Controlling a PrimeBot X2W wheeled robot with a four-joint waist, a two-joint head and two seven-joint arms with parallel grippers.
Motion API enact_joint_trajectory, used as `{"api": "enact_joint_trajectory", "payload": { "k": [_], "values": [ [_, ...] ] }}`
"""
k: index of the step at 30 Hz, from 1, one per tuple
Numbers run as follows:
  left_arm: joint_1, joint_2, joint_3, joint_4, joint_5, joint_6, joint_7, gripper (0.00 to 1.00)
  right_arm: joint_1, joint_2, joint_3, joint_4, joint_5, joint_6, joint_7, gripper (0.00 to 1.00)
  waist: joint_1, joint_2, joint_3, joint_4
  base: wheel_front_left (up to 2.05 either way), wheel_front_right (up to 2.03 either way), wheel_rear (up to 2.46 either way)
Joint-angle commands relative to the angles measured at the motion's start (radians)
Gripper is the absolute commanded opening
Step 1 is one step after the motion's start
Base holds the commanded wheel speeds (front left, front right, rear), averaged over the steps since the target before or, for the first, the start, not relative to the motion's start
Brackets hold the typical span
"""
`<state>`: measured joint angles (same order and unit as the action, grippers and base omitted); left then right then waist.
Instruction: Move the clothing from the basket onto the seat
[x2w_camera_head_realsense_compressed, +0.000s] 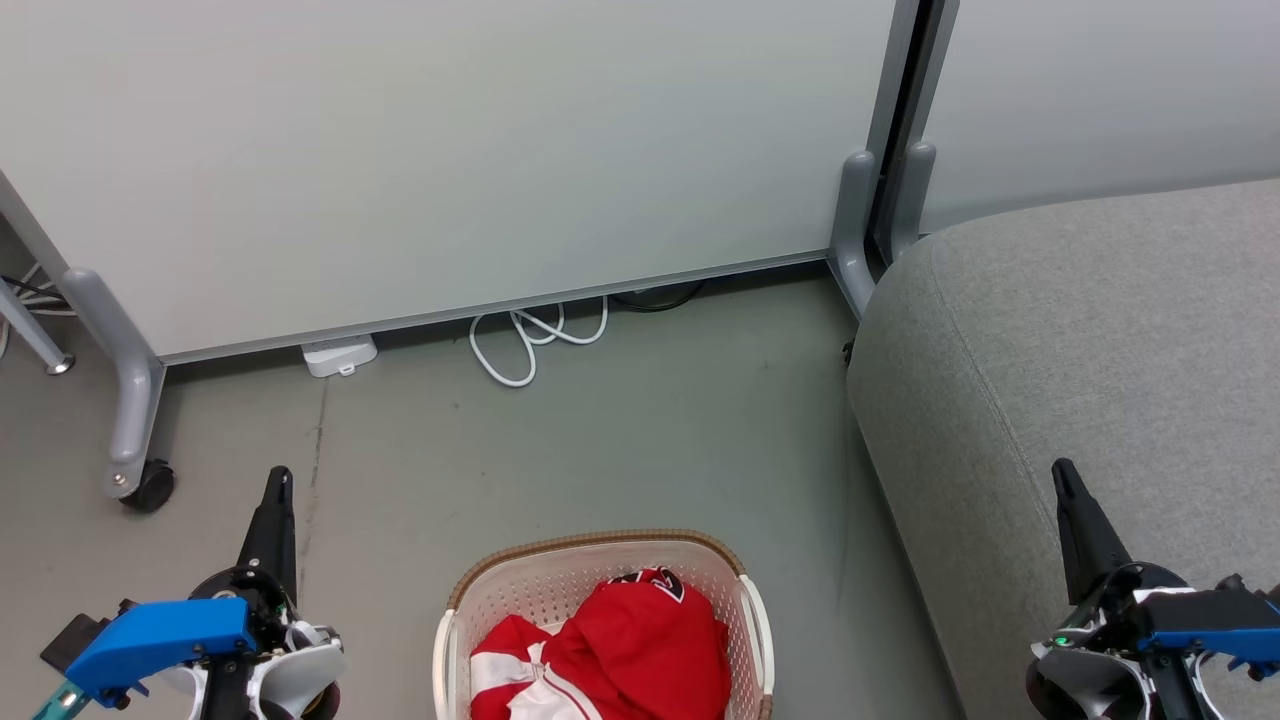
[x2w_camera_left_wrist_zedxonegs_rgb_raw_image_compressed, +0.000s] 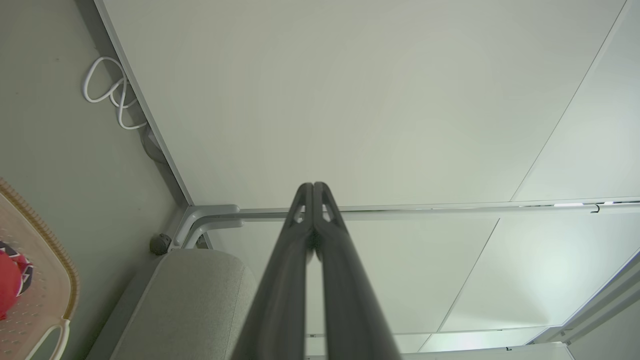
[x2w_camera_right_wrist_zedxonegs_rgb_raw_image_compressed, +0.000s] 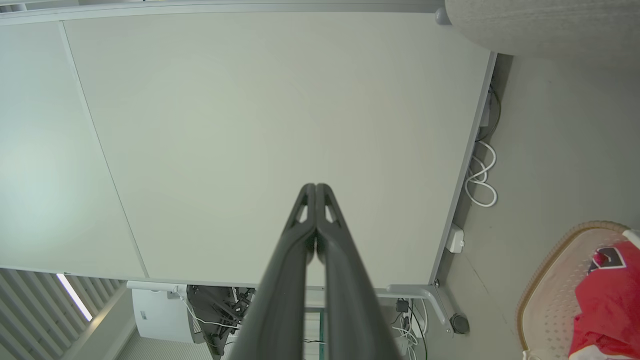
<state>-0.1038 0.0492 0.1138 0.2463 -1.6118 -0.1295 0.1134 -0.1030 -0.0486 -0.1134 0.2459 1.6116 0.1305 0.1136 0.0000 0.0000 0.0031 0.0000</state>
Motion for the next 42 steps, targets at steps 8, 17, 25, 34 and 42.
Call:
{"api": "enact_joint_trajectory", "payload": {
  "k": [8, 17, 25, 34, 42],
  "values": [
    [-0.009, 0.002, 0.002, -0.004, -0.003, -0.003, 0.004, 0.00, -0.010, -0.003, -0.001, -0.003, 0.003, 0.000, 0.004, 0.00, 0.0000, 0.0000, 0.000, 0.000, 0.00, 0.00, 0.00],
    [0.023, -0.006, -0.006, 0.020, 0.006, 0.000, -0.010, 1.00, 0.019, 0.003, 0.006, 0.024, -0.004, -0.001, -0.010, 1.00, 0.0000, 0.0000, 0.000, 0.000, 0.00, 0.00, 0.00],
    [0.014, -0.004, -0.016, 0.003, 0.089, 0.000, -0.050, 1.00, 0.013, 0.003, 0.019, 0.013, -0.059, -0.001, -0.050, 1.00, 0.0000, 0.0000, 0.003, 0.002, 0.00, 0.00, 0.00],
    [0.007, -0.003, -0.026, -0.024, 0.242, 0.002, -0.087, 1.00, 0.008, 0.002, 0.043, -0.009, -0.203, -0.001, -0.087, 1.00, 0.0000, 0.0000, 0.005, 0.004, 0.00, 0.00, 0.00],
    [0.005, -0.002, -0.057, -0.047, 0.430, 0.022, -0.121, 1.00, 0.000, 0.001, 0.069, -0.028, -0.353, 0.000, -0.121, 1.00, 0.0000, 0.0000, 0.007, 0.006, 0.00, 0.00, 0.00]
  ]
}}
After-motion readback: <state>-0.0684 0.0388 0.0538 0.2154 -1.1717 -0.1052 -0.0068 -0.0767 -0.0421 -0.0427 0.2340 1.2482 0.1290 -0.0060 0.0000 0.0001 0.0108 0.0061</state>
